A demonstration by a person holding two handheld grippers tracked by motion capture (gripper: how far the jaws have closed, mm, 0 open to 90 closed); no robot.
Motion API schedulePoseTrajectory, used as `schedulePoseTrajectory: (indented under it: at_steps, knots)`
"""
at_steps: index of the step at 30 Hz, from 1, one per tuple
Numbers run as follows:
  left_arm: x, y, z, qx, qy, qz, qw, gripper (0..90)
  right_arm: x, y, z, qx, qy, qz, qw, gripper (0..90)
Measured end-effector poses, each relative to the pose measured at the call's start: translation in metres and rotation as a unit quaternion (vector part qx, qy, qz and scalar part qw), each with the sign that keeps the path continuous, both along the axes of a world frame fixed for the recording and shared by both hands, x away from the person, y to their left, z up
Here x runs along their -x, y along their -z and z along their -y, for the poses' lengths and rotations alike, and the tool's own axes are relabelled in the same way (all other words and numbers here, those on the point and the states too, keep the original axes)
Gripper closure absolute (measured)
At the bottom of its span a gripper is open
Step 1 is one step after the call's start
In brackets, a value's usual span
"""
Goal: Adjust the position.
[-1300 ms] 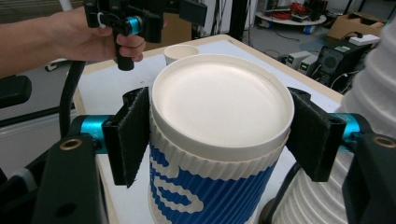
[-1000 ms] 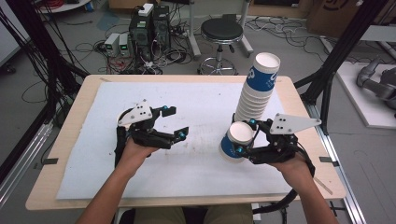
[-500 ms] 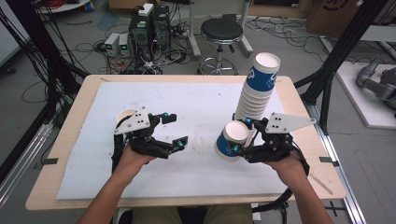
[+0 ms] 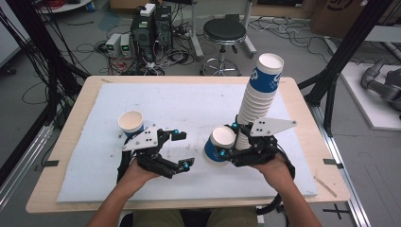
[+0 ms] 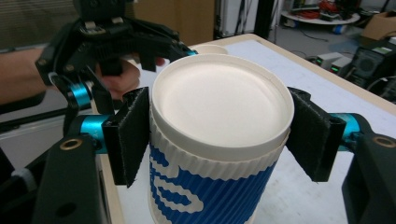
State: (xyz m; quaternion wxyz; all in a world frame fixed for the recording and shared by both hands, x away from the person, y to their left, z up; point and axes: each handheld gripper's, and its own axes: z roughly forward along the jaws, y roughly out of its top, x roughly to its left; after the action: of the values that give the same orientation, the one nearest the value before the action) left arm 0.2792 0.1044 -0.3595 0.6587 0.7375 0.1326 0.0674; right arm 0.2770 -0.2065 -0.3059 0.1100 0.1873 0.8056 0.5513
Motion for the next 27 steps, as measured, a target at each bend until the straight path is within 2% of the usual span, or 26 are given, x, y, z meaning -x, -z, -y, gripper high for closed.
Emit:
schedulePoseTrajectory:
  at_steps: [3, 7, 11, 14, 16, 20, 27]
  knots:
    - [0.002, 0.004, 0.005, 0.001, 0.017, 0.003, 0.9999, 14.1, -0.001, 0.001, -0.006, -0.007, -0.007, -0.003, 0.9999, 28.9]
    - [0.001, 0.010, 0.010, -0.006, 0.001, 0.006, 1.0000, 14.1, -0.001, 0.002, -0.011, -0.021, -0.020, -0.011, 0.9995, 28.9]
    - [0.000, 0.012, 0.015, 0.002, 0.010, 0.004, 0.9999, 14.1, 0.000, 0.003, -0.018, -0.028, -0.030, -0.014, 0.9991, 28.9]
    - [0.001, 0.013, 0.018, 0.000, 0.017, 0.005, 0.9998, 14.1, 0.000, 0.003, -0.021, -0.033, -0.036, -0.016, 0.9987, 28.9]
    - [0.001, 0.015, 0.020, 0.000, 0.023, 0.003, 0.9997, 14.0, -0.001, 0.004, -0.025, -0.037, -0.039, -0.020, 0.9984, 28.9]
    - [0.000, 0.020, 0.022, 0.012, 0.024, -0.013, 0.9996, 13.5, -0.003, 0.007, -0.031, -0.046, -0.045, -0.031, 0.9974, 29.0]
    - [-0.001, 0.023, 0.020, 0.013, 0.024, -0.019, 0.9994, 13.6, -0.005, 0.010, -0.033, -0.053, -0.051, -0.044, 0.9963, 29.0]
